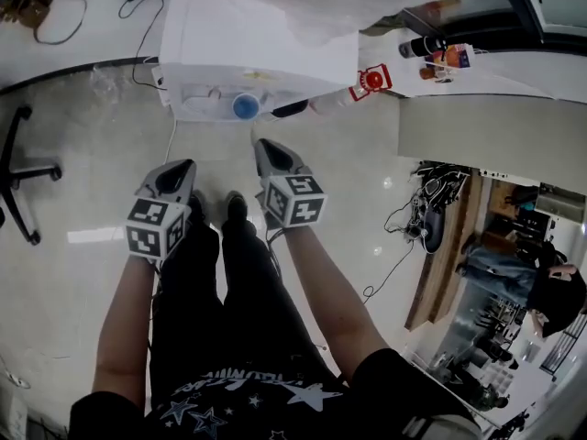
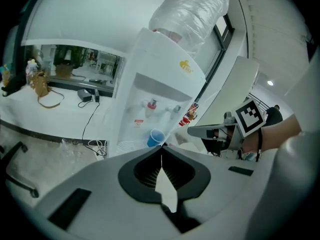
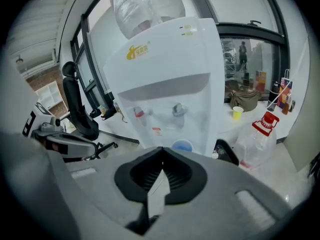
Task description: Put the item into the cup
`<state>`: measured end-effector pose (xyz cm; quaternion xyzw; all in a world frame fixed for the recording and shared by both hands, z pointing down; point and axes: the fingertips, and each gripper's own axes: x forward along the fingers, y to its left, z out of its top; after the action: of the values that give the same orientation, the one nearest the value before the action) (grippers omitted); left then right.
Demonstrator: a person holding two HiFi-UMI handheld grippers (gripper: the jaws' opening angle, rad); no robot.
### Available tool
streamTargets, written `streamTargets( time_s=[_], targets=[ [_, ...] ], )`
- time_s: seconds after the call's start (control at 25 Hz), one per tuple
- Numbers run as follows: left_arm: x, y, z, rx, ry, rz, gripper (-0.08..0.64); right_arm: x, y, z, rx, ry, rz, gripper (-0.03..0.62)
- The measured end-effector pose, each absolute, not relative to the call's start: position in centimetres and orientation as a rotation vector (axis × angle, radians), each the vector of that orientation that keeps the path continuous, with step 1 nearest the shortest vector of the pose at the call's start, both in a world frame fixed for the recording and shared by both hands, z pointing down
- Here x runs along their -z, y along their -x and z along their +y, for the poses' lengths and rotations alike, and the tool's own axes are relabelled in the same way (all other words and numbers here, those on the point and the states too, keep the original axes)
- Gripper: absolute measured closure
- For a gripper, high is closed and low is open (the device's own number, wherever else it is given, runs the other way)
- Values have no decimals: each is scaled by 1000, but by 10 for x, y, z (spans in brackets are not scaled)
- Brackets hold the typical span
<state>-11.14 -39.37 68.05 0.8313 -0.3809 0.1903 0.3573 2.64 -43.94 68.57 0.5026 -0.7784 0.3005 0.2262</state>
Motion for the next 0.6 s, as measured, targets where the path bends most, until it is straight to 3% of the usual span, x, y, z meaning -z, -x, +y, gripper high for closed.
streamTargets(
  time_s=[0.6],
  targets=[
    [-724,119,-423,-516,-2123,-1065,552,-724,-16,-488,-592,-1286,-2162,591]
  ],
)
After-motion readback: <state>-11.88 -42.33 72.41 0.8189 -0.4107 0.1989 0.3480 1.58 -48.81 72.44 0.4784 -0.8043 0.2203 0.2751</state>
